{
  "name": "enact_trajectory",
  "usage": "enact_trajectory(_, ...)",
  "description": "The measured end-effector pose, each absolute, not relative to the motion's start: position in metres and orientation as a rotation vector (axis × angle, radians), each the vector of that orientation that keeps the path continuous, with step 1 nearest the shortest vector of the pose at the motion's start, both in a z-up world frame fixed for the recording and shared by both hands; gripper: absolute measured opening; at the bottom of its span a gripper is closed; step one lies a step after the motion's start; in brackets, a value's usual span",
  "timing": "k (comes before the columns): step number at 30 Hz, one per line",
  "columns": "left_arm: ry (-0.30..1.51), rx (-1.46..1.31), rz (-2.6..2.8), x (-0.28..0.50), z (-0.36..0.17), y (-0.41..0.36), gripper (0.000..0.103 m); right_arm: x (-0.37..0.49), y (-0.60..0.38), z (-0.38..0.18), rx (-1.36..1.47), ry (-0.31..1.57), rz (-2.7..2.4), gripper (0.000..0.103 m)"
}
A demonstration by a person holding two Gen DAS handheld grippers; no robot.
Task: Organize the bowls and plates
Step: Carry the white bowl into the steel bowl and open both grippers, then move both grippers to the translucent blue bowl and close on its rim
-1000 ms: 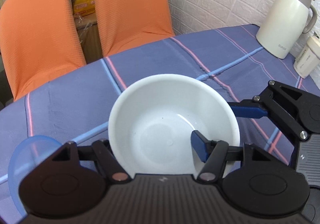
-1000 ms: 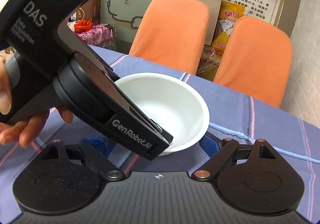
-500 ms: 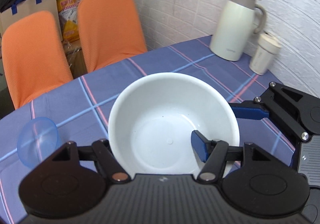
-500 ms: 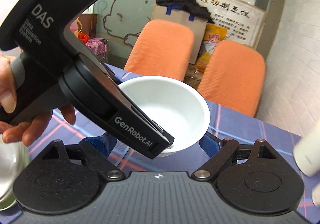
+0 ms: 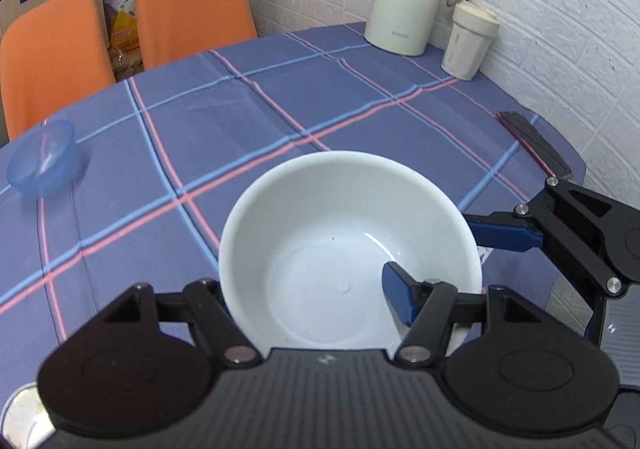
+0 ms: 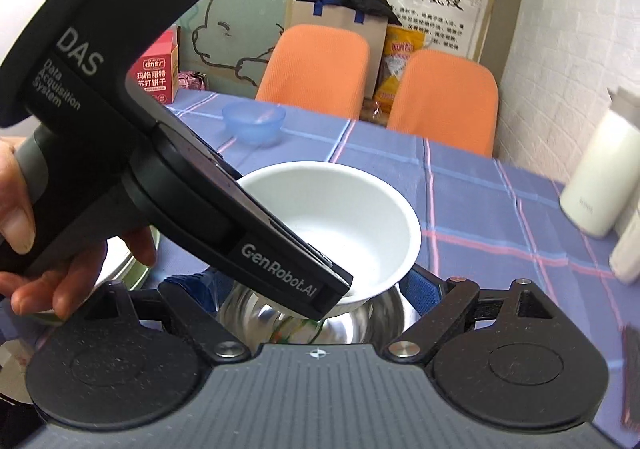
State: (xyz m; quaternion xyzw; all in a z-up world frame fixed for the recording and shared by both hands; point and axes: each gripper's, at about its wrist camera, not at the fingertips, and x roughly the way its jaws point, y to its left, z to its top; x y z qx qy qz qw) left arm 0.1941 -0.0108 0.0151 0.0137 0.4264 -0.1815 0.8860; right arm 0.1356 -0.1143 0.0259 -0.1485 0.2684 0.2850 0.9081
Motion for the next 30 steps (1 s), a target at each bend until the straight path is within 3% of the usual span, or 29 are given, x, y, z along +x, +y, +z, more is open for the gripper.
enact_trajectory(8, 0.895, 0.054, -0.357, 0.197, -0.002, -0.011, 0.066, 0.135, -0.119, 0.01, -0.27, 0.602, 0.577, 0.077)
enact_trajectory(16, 0.888, 0.012, -0.357, 0.202, 0.001, -0.002, 0.076, 0.138, -0.129, -0.002, -0.249, 0.653, 0.548, 0.077)
enact_trajectory(30, 0.815, -0.04, -0.286, 0.189, 0.02, 0.01, 0.082, 0.12, -0.158, 0.011, -0.134, 0.595, 0.485, 0.077)
